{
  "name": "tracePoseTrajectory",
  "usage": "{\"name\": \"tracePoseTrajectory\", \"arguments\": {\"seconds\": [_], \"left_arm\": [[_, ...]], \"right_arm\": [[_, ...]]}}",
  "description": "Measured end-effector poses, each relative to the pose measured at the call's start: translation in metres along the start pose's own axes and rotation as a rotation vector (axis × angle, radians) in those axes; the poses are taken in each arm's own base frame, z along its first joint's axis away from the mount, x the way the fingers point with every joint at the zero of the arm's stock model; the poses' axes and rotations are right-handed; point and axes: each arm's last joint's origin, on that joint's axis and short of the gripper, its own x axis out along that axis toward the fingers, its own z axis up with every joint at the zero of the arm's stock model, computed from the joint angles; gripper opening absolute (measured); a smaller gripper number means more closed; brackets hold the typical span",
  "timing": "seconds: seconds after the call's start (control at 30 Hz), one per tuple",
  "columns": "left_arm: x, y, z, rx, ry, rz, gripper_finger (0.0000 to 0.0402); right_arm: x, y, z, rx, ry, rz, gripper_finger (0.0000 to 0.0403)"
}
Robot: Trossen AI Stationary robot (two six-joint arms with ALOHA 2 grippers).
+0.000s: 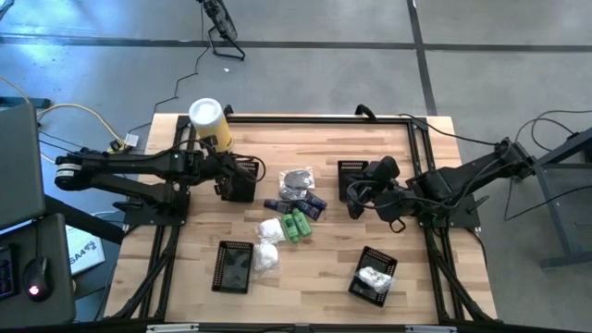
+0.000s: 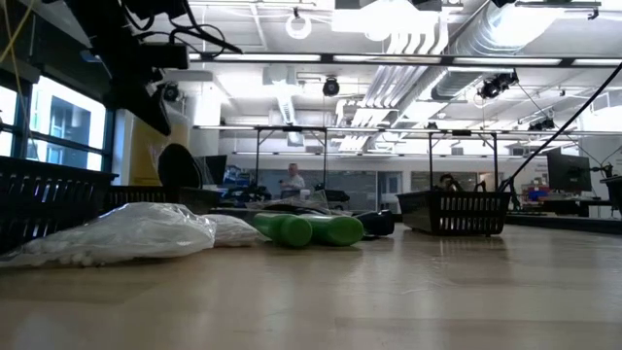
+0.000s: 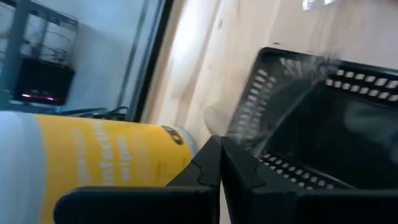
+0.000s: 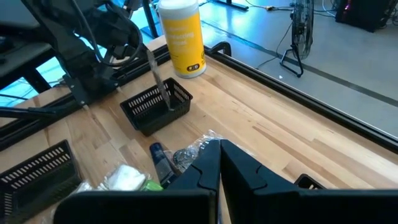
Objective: Pick & Place Travel size toiletries
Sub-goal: Put the black hairbrush into the top left black basket
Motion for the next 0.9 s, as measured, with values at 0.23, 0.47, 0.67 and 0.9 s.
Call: {"name": "tracePoseTrajectory", "arguments": {"seconds": [0.23, 0.47, 0.67, 0.9], "left_arm": [[-0.001, 0.003, 0.002, 0.024, -0.008, 0.061, 0.0], [-0.005, 0.008, 0.007, 0.007, -0.025, 0.119, 0.0], [-0.003, 0.005, 0.004, -0.001, -0.015, 0.092, 0.0], [0.015, -0.013, -0.014, -0.066, 0.023, -0.009, 0.0]], "right_arm": [[0.0, 0.0, 0.0, 0.005, 0.0, 0.0, 0.0004], [0.0, 0.0, 0.0, 0.009, -0.002, 0.003, 0.0004], [0.0, 0.0, 0.0, 0.011, -0.003, 0.004, 0.0004], [0.0, 0.0, 0.0, 0.011, -0.003, 0.004, 0.0004]]}}
